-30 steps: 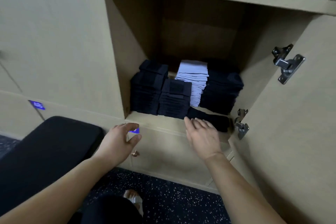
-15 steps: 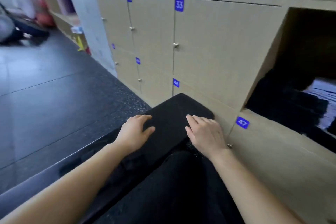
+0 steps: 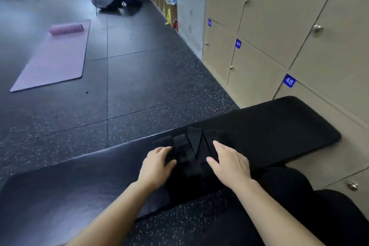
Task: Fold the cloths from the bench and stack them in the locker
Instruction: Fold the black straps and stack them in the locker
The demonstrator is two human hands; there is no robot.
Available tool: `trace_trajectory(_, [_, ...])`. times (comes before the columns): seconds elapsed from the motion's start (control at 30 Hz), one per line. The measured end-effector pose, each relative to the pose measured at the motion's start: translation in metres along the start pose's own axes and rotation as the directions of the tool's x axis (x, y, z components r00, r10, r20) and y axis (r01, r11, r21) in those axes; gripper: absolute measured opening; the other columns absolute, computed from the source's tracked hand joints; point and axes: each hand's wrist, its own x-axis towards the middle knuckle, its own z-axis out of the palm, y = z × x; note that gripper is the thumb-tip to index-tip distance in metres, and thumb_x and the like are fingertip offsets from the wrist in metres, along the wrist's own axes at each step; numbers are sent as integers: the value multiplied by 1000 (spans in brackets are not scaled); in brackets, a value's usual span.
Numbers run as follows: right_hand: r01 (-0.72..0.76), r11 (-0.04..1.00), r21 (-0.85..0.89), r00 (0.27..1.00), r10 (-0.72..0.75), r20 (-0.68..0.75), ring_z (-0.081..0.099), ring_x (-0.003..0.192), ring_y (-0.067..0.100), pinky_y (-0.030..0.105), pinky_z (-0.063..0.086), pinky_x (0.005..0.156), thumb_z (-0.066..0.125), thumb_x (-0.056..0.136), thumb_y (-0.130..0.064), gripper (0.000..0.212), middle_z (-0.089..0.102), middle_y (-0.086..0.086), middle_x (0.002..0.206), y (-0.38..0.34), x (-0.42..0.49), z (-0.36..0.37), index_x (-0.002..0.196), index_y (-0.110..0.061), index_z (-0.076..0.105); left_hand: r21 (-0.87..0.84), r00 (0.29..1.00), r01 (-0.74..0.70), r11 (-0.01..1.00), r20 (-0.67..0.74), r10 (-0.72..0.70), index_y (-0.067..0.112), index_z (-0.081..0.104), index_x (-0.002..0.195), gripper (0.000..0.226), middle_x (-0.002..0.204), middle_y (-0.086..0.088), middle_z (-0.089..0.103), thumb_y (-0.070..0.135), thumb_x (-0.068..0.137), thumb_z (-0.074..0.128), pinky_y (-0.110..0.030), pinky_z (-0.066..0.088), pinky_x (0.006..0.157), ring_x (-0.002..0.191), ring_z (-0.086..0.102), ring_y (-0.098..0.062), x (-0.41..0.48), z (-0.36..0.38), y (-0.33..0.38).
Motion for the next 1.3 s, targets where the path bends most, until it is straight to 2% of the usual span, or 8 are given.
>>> trace_trajectory(0.13, [-62, 998, 19, 962, 55, 267, -4, 150, 24, 46, 8, 120, 44, 95, -53, 79, 3, 3, 163, -2, 21, 19, 155, -28, -1, -2, 993, 46, 999, 107, -45, 29, 23, 154, 78, 162, 0, 20, 63, 90, 50, -34, 17, 120, 149, 14, -24, -3, 29, -5])
trace_trajectory(0.23, [-78, 997, -20, 916, 80, 393, -18, 147, 31, 56, 0, 118, 43, 94, -55, 81, -14, 7, 162, -1, 33, 36, 154, -32, -7, 43, 985, 37, 998, 165, -43, 40, 3, 154, 114, 165, -1, 1, 100, 57, 3, -37, 7, 122, 151, -7, -25, 0, 50, 0])
trace_trajectory(0.33, [-81, 995, -64, 869, 102, 484, -26, 144, 33, 60, -4, 116, 39, 96, -54, 75, -23, 8, 159, 6, 39, 51, 154, -34, -6, 158, 981, 12, 987, 190, -42, 45, -8, 151, 121, 164, -1, -13, 97, 43, -22, -43, -2, 121, 146, -26, -23, 8, 65, 7])
trace_trajectory(0.67, [-57, 986, -160, 912, 116, 394, -26, 144, 31, 59, -2, 117, 34, 101, -45, 67, -26, 4, 159, 59, 60, 52, 152, -38, -8, 265, 961, -67, 962, 277, -10, 43, -8, 152, 82, 161, -4, -24, 72, 89, 35, -49, -11, 118, 142, -35, -29, 40, 84, 44])
trace_trajectory(0.87, [-83, 986, -145, 924, 131, 360, -24, 145, 31, 59, -2, 117, 34, 101, -44, 65, -21, 5, 160, 70, 59, 48, 153, -35, -4, 234, 954, -90, 968, 301, 16, 41, -4, 154, 81, 161, -4, -22, 68, 92, 40, -47, -9, 119, 145, -30, -29, 46, 91, 63])
trace_trajectory(1.0, [-47, 994, -100, 990, 59, 125, 8, 148, 29, 50, 12, 117, 44, 98, -40, 58, 23, 10, 158, 60, 55, 46, 151, -22, 27, 98, 994, 18, 995, 106, -28, 30, 9, 156, 85, 164, -10, -3, 63, 89, 51, -39, 4, 121, 151, -10, -27, 46, 82, 58])
trace_trajectory(1.1, [61, 995, -81, 996, -66, -63, 46, 122, 22, 38, 36, 100, 56, 92, -38, 38, 63, -3, 122, 42, 54, 43, 125, -20, 57, 63, 968, 253, 965, -24, -252, 17, 10, 156, 100, 162, -11, 16, 66, 83, 58, -41, 20, 117, 149, 11, -28, 45, 73, 53])
trace_trajectory(1.3, [-7, 1000, 20, 995, 5, 95, 33, 130, 20, 35, 28, 105, 50, 95, -41, 46, 45, -2, 139, 23, 56, 55, 138, -25, 44, 12, 953, 304, 953, 2, -304, 11, 8, 154, 106, 153, -8, 31, 55, 80, 70, -39, 30, 110, 139, 28, -29, 47, 73, 55])
